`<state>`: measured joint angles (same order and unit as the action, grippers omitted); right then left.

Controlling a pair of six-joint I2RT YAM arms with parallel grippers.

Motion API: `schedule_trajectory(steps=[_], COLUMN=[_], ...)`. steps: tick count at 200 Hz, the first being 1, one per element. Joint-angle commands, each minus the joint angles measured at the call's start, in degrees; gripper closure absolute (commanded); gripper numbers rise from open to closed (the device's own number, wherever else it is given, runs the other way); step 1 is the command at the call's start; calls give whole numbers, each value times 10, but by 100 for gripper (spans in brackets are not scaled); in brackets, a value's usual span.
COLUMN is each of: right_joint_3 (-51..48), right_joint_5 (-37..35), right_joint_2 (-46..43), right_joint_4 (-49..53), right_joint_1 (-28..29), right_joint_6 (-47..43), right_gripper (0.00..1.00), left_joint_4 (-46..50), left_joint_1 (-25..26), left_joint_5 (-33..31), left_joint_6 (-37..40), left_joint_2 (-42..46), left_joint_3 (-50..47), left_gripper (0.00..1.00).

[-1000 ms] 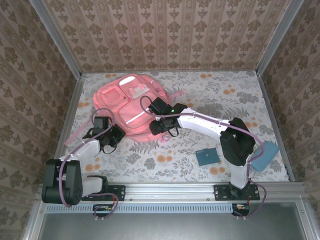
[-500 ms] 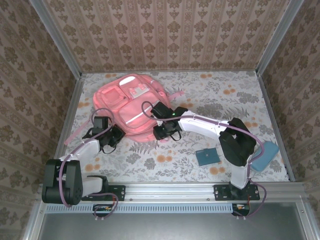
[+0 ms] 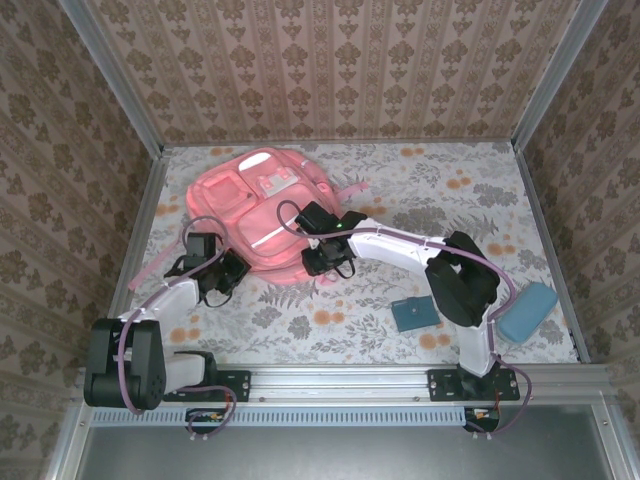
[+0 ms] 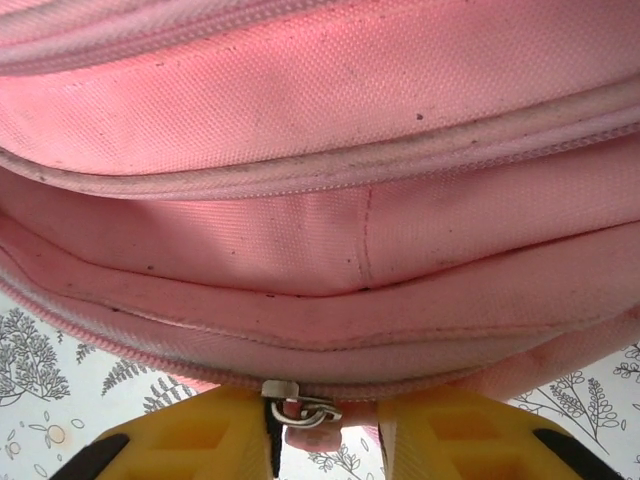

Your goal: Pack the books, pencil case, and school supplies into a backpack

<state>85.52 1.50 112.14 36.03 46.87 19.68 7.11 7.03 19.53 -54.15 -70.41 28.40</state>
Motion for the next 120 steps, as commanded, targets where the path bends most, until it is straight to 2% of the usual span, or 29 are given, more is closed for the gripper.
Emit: schedule_trajectory(steps=[1,20,58,91,109,120], right_joint_3=[14,6,-34,-42,-37,-34], right_joint_5=[-23,-44,-139,-218,-238,-225], right_joint_2=[7,-5,-48,-54,-52,-52], right_joint_4=[-4,-6,-2,28,44,47], right_joint_1=[2,3,2,-14,-20,-23], right_joint_6=[6,10,32,74,97,99], right_gripper=[76,88,100,100,100,100], left_joint_4=[-1,0,5,7,7,6], left_joint_1=[-5,-6,-14,-17,-19,-19], left_joint_5=[-5,-6,-11,-11,-10,-8], left_joint_6=[12,14,21,23,26,30], left_joint_2=[1,1,0,1,1,0], left_joint_3=[17,17,19,18,19,21], left_gripper=[94,94,95,97,98,98])
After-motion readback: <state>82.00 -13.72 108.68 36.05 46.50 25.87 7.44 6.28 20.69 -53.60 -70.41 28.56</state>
